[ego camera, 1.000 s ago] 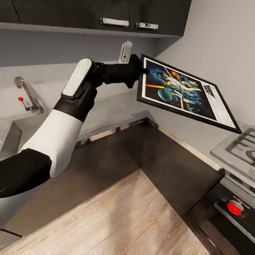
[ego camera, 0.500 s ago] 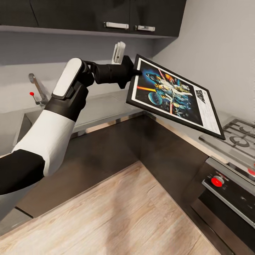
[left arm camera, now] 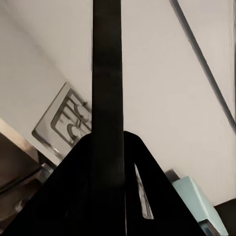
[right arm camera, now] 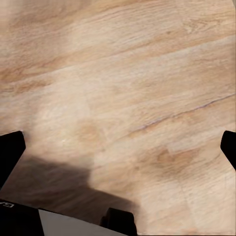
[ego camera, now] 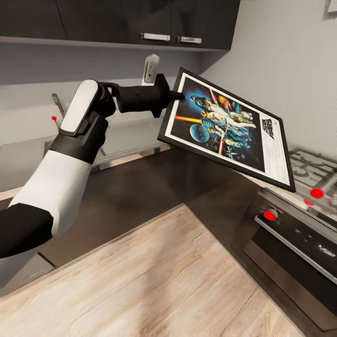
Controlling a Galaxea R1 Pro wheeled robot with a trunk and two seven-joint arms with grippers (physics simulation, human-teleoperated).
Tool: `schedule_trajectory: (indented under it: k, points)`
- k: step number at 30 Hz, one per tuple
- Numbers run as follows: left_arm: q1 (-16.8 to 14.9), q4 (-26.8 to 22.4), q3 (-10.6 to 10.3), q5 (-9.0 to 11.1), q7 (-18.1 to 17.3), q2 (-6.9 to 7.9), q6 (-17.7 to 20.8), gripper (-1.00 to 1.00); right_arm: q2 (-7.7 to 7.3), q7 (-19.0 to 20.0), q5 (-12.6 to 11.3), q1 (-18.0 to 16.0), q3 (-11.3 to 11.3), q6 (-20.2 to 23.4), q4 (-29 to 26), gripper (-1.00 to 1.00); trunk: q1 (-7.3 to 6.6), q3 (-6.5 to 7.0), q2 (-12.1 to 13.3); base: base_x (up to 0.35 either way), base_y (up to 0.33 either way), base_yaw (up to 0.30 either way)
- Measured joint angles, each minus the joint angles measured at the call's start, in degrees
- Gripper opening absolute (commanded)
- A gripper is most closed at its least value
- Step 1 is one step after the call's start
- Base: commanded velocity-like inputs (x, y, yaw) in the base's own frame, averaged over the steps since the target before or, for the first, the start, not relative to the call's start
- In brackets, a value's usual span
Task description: Pick up the poster from the kitchen countertop and hang it on one of the wall nails in the kitchen.
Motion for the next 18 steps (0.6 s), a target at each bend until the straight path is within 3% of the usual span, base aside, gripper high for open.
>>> schedule_trajectory:
  k: [14,18]
  points:
    - [3.4,-8.5,0.1,0.3,-0.3,6.89,0.4,-1.00,0.00,0.0,0.0,0.0,0.0,0.0,0.0,1.00,0.00,0.00,0.0,-0.332,0.000,0.000]
    - [5.0,-11.1,0.1,0.2,-0.3,9.45,0.8,-1.00,0.00,0.0,0.0,0.0,0.0,0.0,0.0,1.00,0.00,0.00,0.0,-0.332,0.000,0.000]
